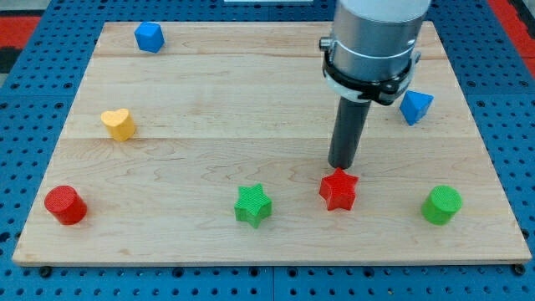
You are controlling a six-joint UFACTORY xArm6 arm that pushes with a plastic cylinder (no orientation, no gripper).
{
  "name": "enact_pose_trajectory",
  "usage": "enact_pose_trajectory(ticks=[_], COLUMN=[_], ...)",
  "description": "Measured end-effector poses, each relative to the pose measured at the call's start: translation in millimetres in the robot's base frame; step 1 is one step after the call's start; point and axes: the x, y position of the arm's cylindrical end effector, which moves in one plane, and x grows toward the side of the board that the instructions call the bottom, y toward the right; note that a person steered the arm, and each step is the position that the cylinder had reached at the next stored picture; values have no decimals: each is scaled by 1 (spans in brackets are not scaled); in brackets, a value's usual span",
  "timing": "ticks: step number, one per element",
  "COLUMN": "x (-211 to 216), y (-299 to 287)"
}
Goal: Push red circle slightly towards right side of the board
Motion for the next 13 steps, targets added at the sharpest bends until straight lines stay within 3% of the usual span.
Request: enact_pose_trajectory(ticks=[2,4,6,9,13], x=[25,-3,-4,16,90], y=[17,-20,-144,-381,-349])
